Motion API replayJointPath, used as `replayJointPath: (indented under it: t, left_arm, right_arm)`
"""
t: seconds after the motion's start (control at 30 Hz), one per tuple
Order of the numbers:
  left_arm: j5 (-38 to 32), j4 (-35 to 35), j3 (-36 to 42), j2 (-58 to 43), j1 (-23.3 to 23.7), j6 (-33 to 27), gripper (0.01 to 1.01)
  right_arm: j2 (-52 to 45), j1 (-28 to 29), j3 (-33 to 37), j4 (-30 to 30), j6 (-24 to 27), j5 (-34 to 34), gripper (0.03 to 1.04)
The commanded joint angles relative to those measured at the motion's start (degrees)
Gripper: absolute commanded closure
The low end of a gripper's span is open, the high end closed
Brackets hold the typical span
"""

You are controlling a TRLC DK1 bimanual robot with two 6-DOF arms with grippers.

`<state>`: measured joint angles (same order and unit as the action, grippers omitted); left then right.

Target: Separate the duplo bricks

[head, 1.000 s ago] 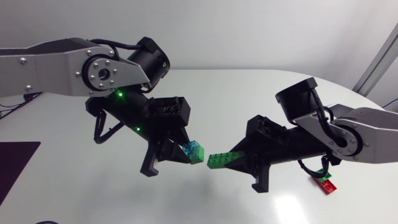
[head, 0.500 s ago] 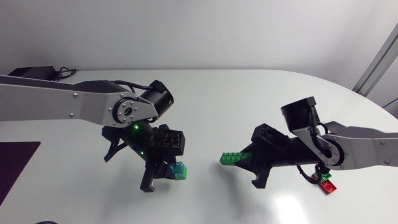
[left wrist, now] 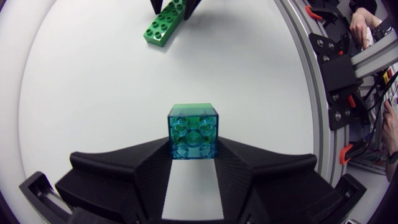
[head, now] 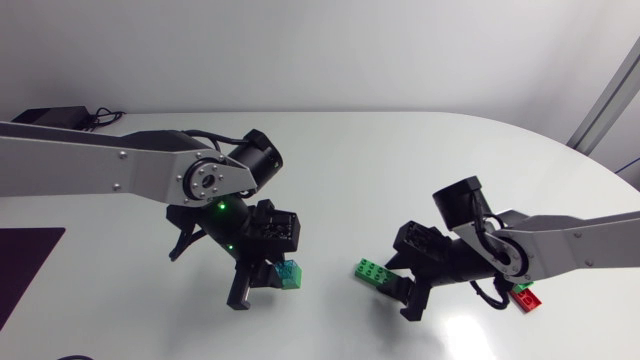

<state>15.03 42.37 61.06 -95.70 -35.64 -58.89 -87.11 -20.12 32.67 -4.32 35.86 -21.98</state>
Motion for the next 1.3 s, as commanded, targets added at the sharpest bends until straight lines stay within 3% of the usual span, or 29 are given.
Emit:
replayJointPath:
  t: [0.0,0.13,0.3,0.47,0.8,1.0,1.27]
  left_arm:
    - [-0.2,-0.4,-1.5,-0.1,-0.7,-0.4,0.718]
    - [-0.4,-0.5,-1.5,0.1,-1.5,-0.1,0.718]
    - [-0.4,-0.5,-1.4,0.9,-1.8,0.0,0.718]
    - [-0.4,-2.0,-2.3,1.1,-2.2,1.2,0.718]
    - [-0.4,-7.7,-4.8,2.2,-2.7,3.3,0.711]
    - [-0.5,-9.4,-6.9,2.9,-2.5,3.1,0.710]
    - [-0.5,-10.1,-8.6,3.9,-1.5,1.9,0.710]
  right_arm:
    - [-1.4,-0.4,-1.9,-1.1,1.2,0.9,0.07]
    - [1.9,0.3,-1.9,-3.5,1.2,0.9,0.07]
    - [15.9,1.3,-0.4,-11.2,-0.4,0.3,0.07]
    - [23.4,6.8,4.0,-18.6,-3.6,1.5,0.07]
    - [19.0,25.7,6.1,-22.9,-7.8,6.6,0.07]
    - [17.7,29.3,6.7,-25.8,-8.1,12.0,0.07]
    - [17.9,37.3,7.4,-29.3,-1.3,13.2,0.07]
